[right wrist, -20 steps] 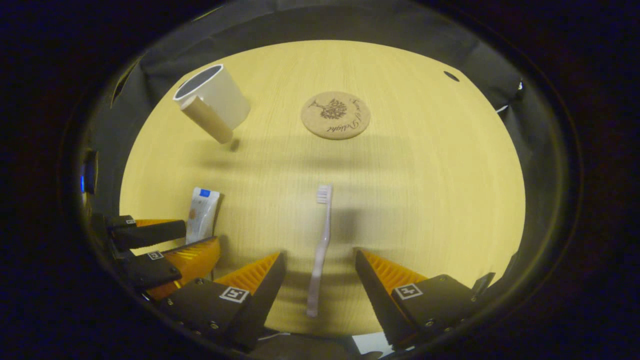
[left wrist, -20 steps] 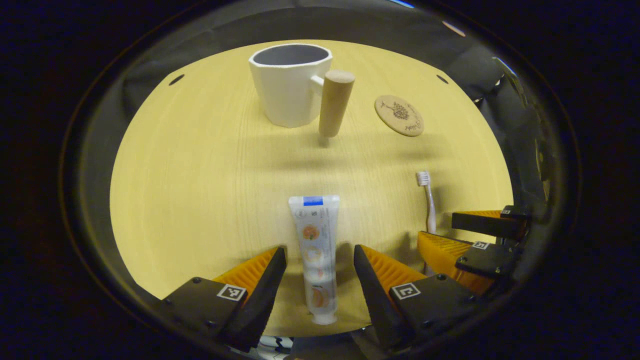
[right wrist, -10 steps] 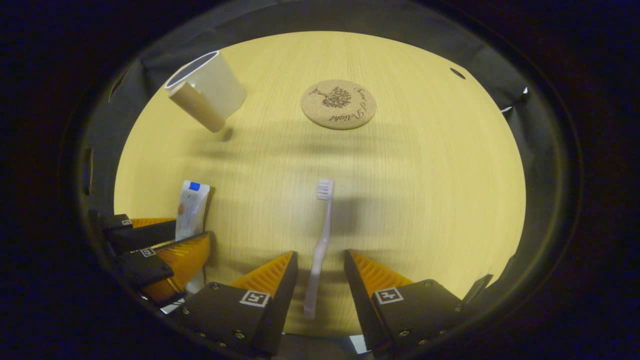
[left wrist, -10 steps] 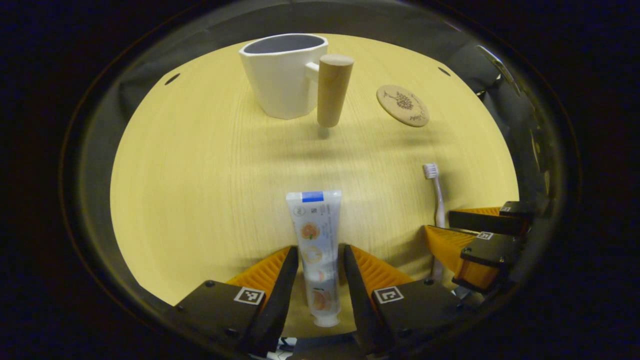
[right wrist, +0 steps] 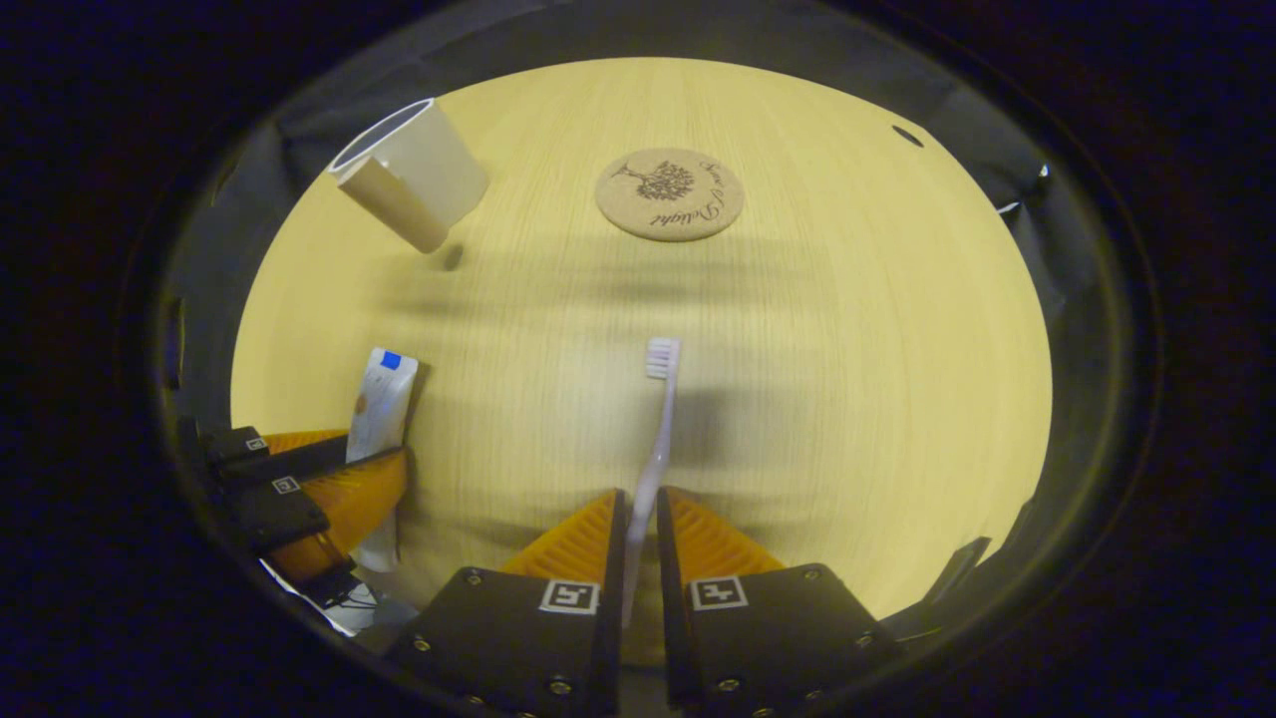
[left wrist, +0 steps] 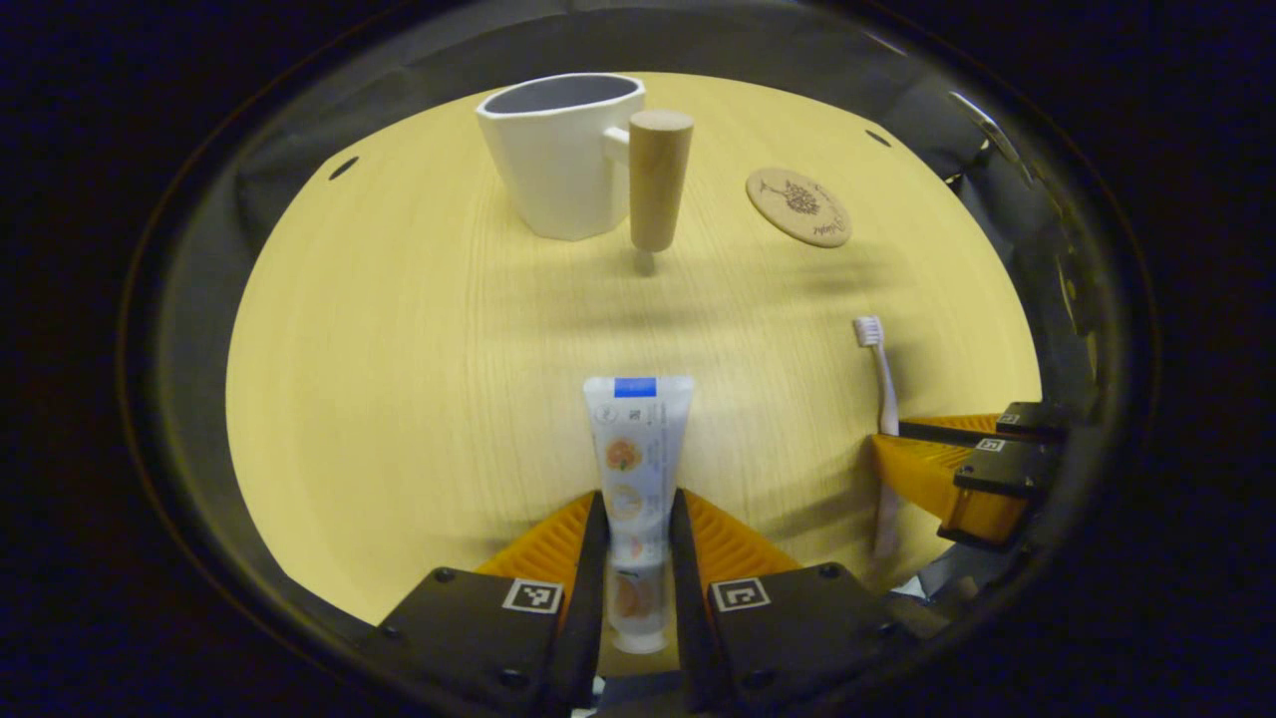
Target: Put the toothbrush and toothpaste on the desktop into the cup, then pick up the cup and place it on the coaster on the desktop.
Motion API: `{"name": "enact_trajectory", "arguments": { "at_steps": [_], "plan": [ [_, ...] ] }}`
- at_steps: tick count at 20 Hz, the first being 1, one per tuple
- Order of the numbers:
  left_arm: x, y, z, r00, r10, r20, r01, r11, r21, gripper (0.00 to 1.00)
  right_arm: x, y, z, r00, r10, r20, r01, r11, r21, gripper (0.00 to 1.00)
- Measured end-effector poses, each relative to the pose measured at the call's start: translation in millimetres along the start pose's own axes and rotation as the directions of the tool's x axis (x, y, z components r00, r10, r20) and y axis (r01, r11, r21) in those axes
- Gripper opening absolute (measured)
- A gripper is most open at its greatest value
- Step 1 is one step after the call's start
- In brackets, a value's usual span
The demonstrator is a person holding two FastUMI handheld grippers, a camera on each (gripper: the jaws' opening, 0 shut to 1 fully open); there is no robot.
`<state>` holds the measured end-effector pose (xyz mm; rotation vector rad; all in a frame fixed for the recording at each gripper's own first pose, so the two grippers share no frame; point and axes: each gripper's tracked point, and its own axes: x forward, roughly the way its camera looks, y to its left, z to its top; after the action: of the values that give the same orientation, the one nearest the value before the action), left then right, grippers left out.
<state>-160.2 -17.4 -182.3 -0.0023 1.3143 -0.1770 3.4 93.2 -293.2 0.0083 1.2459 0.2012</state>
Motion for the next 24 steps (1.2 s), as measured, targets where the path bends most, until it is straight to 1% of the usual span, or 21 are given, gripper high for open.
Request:
{"name": "enact_trajectory", "arguments": {
  "at_steps": [1,2,3,5,7,11,14,18,20,24],
  "plan": [
    [0.1,-1.3,0.3,1.0,-0.003,-0.002,0.003,1.0,0.0,0.34,5.6,-2.1,0.5,1.0,0.002,0.02,-0.003,1.0,0.019,0.19],
    [-1.0,-1.6,1.0,1.0,-0.011,0.008,0.01,1.0,0.004,0.34,-2.3,0.9,-0.9,1.0,0.015,0.008,-0.015,1.0,0.027,0.14],
    [-0.3,-1.6,0.3,1.0,-0.016,0.011,0.016,1.0,0.008,0.34,-2.3,0.1,0.3,1.0,0.025,0.019,-0.025,0.999,0.036,0.09],
    [-0.3,-2.1,1.4,0.999,-0.028,0.033,0.028,1.0,0.007,0.34,0.8,-0.4,-0.9,0.999,0.045,0.023,-0.046,0.998,0.051,0.09],
    [-3.1,3.8,4.6,0.997,-0.013,0.073,0.014,1.0,-0.006,0.24,0.3,-0.5,-0.5,0.997,0.065,0.042,-0.067,0.996,0.053,0.09],
    [-11.1,7.0,12.9,0.988,-0.02,0.153,0.025,0.999,-0.031,0.24,-4.3,0.9,6.8,0.988,0.095,0.12,-0.099,0.995,0.026,0.08],
    [-23.3,12.6,20.5,0.975,-0.023,0.223,0.042,0.996,-0.08,0.24,-12.6,-0.7,12.5,0.979,0.103,0.177,-0.109,0.994,0.027,0.08],
    [-30.6,21.2,22.7,0.965,-0.025,0.261,0.058,0.991,-0.119,0.25,-11.4,-4.1,7.8,0.982,0.093,0.167,-0.097,0.995,0.012,0.08],
    [-34.8,21.1,22.8,0.964,-0.023,0.263,0.06,0.989,-0.134,0.24,-8.0,1.8,3.9,0.985,0.104,0.138,-0.106,0.994,0.007,0.08],
    [-39.6,15.9,21.6,0.962,-0.027,0.271,0.07,0.986,-0.149,0.24,-0.9,6.8,-0.5,0.993,0.08,0.084,-0.08,0.997,0.006,0.08]
  ]
}}
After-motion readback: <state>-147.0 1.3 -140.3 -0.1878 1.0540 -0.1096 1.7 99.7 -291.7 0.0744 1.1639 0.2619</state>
